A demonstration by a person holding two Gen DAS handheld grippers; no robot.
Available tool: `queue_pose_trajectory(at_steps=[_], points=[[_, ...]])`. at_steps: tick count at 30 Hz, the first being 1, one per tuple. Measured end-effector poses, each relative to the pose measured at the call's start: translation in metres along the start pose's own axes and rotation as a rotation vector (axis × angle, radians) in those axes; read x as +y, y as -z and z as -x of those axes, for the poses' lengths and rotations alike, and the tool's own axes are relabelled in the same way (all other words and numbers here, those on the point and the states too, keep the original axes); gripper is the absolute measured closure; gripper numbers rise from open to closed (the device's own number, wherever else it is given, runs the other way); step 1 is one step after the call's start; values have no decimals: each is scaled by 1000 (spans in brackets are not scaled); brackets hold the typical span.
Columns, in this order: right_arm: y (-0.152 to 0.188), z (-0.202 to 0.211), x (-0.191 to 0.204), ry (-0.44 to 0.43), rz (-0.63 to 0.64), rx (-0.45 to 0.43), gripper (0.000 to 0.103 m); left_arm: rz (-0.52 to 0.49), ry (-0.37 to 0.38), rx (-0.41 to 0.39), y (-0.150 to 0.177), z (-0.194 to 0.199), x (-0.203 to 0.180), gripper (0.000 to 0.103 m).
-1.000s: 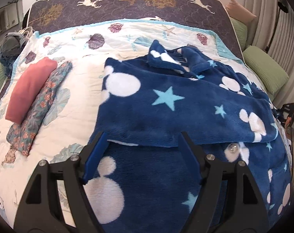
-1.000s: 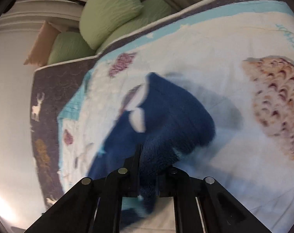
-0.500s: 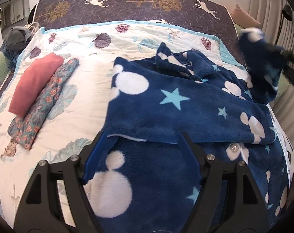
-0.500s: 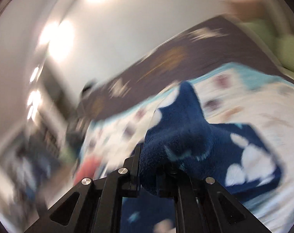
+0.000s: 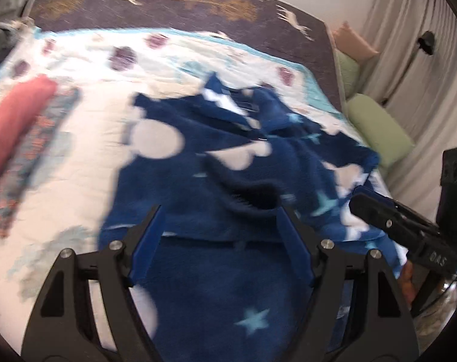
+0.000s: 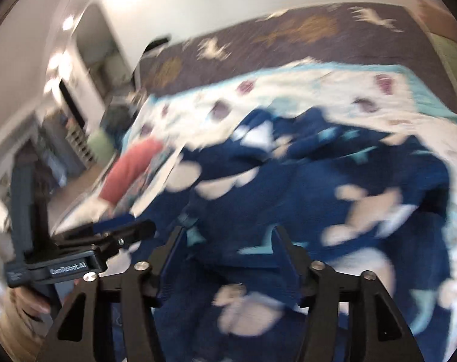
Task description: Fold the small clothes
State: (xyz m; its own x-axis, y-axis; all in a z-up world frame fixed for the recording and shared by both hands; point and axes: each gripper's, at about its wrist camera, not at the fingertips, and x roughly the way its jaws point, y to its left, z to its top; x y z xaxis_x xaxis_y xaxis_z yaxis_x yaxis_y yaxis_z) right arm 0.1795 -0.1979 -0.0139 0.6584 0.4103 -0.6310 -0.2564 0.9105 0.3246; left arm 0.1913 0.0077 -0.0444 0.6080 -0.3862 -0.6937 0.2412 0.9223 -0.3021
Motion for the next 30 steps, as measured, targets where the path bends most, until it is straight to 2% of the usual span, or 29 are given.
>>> queue_pose_trajectory(at_steps=[5,9,11,12,13,15,19,22,24,26,28,30], points=[[1,32,-37,111,-119,-55,42,38,86,112,-2,-33,-17,27],[8,49,-76,160,-254,-89,42,106,143,146,-6,-49,-21,28],[12,58,-94,203,-309,-103,42,149,157,151,-13,-57,-20,61],[14,59,-102,225,-332,-103,42,168,166,165,-16,-59,-18,92],[17,60,-108,239,-349,-100,42,200,177,174,-21,-59,-16,90],[19,58,-122,262,-374,-79,41,198,199,113,-30,-46,-20,90],[16,47,-144,339,-403,-20,41,69,189,-5,-47,-12,-47,90],[5,30,-150,299,-395,27,41,13,189,-69,-58,10,-58,90],[-7,14,-149,319,-353,53,41,-17,178,-121,-70,25,-59,90],[-13,5,-152,385,-322,59,41,-40,155,-172,-78,39,-53,90],[-11,1,-169,449,-379,71,41,-43,124,-191,-84,45,-38,90],[-4,4,-182,397,-448,59,41,-25,86,-170,-80,35,-17,90]])
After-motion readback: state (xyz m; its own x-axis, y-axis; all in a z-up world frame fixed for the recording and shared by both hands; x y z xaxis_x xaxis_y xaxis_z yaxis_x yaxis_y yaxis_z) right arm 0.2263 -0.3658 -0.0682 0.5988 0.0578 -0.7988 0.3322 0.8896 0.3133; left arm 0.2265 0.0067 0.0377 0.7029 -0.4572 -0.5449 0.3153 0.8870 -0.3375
